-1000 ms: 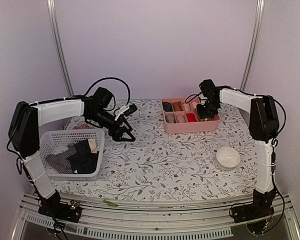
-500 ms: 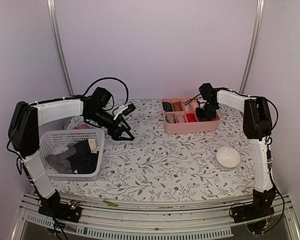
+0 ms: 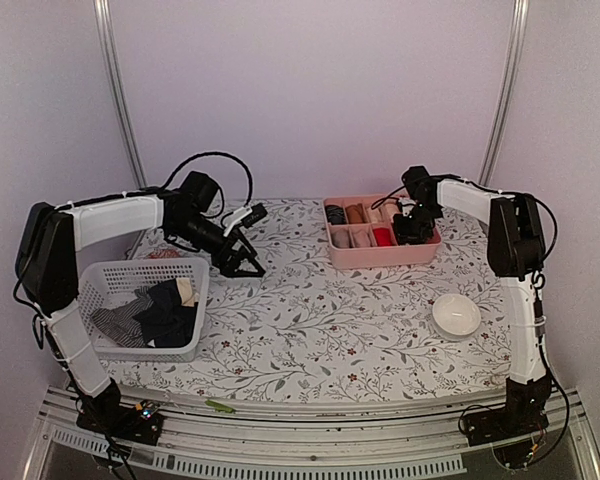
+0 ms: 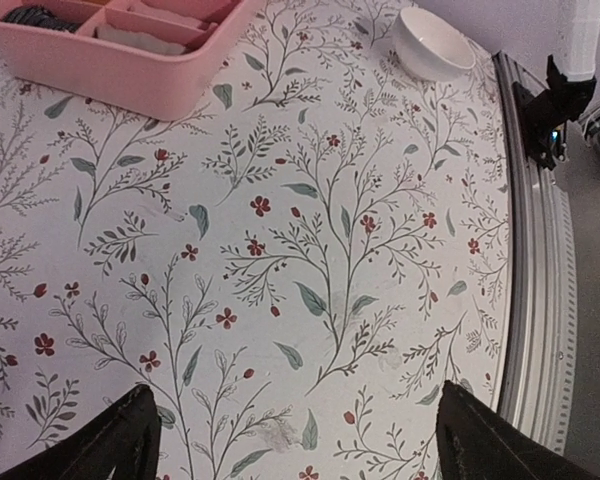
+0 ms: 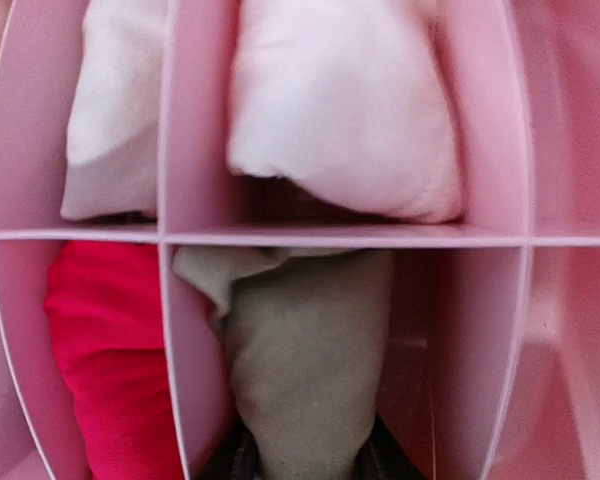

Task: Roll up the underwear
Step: Place the underwear in the storage box, then pick up the underwear from the bin.

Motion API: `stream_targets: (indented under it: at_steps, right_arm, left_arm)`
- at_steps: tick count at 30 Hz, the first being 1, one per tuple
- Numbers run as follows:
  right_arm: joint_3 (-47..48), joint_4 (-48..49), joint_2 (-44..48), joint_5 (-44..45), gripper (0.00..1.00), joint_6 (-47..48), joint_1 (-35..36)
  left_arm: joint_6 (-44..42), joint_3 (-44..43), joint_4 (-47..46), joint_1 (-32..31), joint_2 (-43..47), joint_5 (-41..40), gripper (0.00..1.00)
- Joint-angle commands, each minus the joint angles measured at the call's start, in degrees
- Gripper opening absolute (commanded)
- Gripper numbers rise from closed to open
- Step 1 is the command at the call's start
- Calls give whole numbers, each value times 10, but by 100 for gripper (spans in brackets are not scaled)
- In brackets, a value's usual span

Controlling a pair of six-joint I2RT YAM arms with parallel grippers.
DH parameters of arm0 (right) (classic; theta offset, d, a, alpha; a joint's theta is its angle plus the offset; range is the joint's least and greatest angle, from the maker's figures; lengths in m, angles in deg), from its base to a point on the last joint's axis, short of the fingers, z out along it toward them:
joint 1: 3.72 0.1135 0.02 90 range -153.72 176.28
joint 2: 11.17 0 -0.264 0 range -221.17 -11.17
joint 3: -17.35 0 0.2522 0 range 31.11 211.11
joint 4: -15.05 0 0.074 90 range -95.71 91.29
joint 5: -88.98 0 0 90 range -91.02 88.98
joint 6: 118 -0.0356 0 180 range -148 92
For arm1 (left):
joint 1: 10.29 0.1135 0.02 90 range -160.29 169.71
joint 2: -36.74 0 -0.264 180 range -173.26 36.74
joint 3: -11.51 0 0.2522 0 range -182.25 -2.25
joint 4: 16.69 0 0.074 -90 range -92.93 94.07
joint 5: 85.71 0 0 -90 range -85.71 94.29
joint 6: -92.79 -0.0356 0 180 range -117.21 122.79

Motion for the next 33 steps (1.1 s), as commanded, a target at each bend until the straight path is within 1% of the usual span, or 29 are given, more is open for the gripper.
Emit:
stream_targets:
  at_steps: [1,6,12,19,20,23,26,29,32,33]
  right_arm:
    - [-5,-77,26,-19,39,-15,1]
    - [41,-89,33,-1,46,-22,0]
    - [50,-78,71,20,52,-26,-1]
    - [45,-41,158,40,65,-20,0]
    - [39,-30,175,41,69,-20,-1]
    - [8,20,234,36,80,-21,-1]
    - [-37,68,308,22,99,-18,0]
    - [-85,101,367,2,99,-11,-1]
    - [-148,132,428,-2,99,-22,-1]
    - [-184,144,448,-5,99,-26,-1]
  left_arm:
    - [2,-18,8,14,9,-20,96]
    - [7,-15,-2,22,21,-41,96]
    - [7,-22,-25,39,50,-78,96]
    - [17,-39,-55,93,107,-83,96]
    - [22,-40,-59,101,116,-83,96]
    - [44,-46,-66,129,146,-84,96]
    - [54,-65,-38,162,160,-68,96]
    - [68,-77,2,199,168,-61,96]
    - [69,-54,36,245,188,-53,96]
    - [67,-41,46,266,197,-54,96]
